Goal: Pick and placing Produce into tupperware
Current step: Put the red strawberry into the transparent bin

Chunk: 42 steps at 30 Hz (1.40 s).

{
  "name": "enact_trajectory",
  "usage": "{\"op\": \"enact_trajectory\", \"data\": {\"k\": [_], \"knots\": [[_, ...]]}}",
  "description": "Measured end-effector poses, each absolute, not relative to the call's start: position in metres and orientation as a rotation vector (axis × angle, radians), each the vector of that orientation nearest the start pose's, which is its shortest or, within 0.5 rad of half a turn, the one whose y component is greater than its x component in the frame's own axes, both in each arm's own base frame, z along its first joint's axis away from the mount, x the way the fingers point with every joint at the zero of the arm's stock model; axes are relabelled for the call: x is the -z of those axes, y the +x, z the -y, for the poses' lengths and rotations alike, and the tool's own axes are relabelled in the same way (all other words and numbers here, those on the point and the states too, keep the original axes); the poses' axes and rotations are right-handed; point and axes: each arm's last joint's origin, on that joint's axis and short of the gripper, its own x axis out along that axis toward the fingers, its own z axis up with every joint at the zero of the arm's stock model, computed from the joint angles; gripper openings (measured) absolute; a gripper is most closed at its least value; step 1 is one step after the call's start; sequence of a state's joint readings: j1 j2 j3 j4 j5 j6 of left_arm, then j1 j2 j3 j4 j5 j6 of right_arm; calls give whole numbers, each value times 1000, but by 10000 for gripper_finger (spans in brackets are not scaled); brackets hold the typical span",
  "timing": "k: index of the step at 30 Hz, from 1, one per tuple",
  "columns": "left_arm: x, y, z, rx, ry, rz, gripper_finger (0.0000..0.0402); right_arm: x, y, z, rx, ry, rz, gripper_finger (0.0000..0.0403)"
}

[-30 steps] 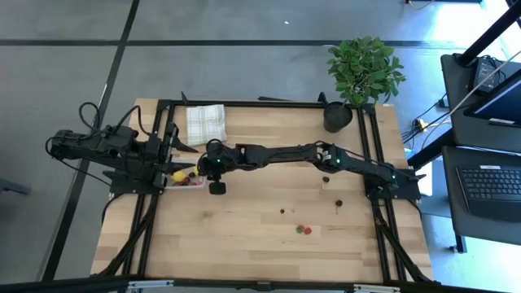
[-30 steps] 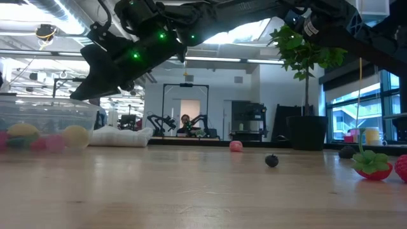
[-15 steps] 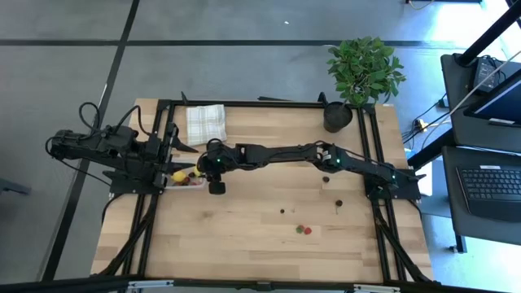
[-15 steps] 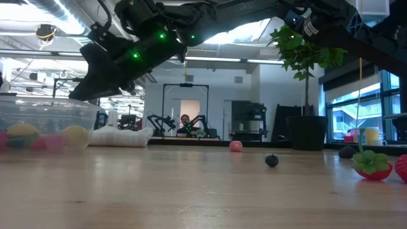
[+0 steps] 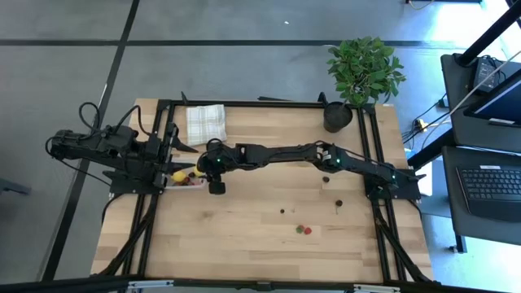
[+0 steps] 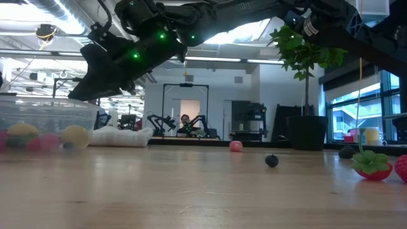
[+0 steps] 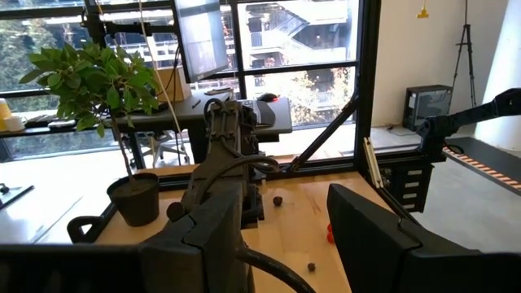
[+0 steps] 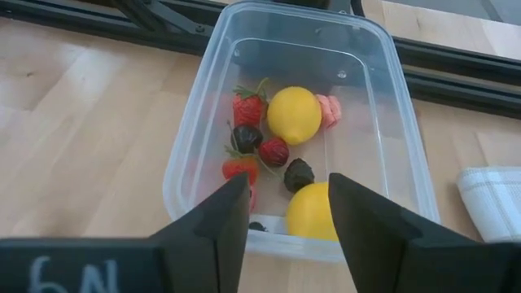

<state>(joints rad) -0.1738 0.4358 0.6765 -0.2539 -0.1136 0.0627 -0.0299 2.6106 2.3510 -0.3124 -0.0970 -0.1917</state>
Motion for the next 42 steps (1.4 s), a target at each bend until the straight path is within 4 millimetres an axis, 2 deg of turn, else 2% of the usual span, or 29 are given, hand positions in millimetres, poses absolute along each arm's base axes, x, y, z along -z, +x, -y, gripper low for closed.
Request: {"op": "enact_trajectory", "data": {"k": [2,6,15,19,32,37,42], "knots": [[-330,100,14,60,64,-12,176,-183,579,15,-121,-148,-583,170],[-331,100,14,60,64,-10,176,-205,569,14,-121,-132,-620,170],[-330,101,14,61,63,-13,176,-245,531,20,-75,8,-853,170],[-330,101,14,61,63,-14,176,-253,516,19,-65,42,-963,170],[-330,103,15,62,-12,-24,176,-301,471,9,-30,114,-1104,170],[-326,109,16,61,-65,-65,176,-319,454,1,68,120,-1100,170],[-317,117,17,58,-50,-158,176,-338,423,-12,161,88,-1085,170]]}}
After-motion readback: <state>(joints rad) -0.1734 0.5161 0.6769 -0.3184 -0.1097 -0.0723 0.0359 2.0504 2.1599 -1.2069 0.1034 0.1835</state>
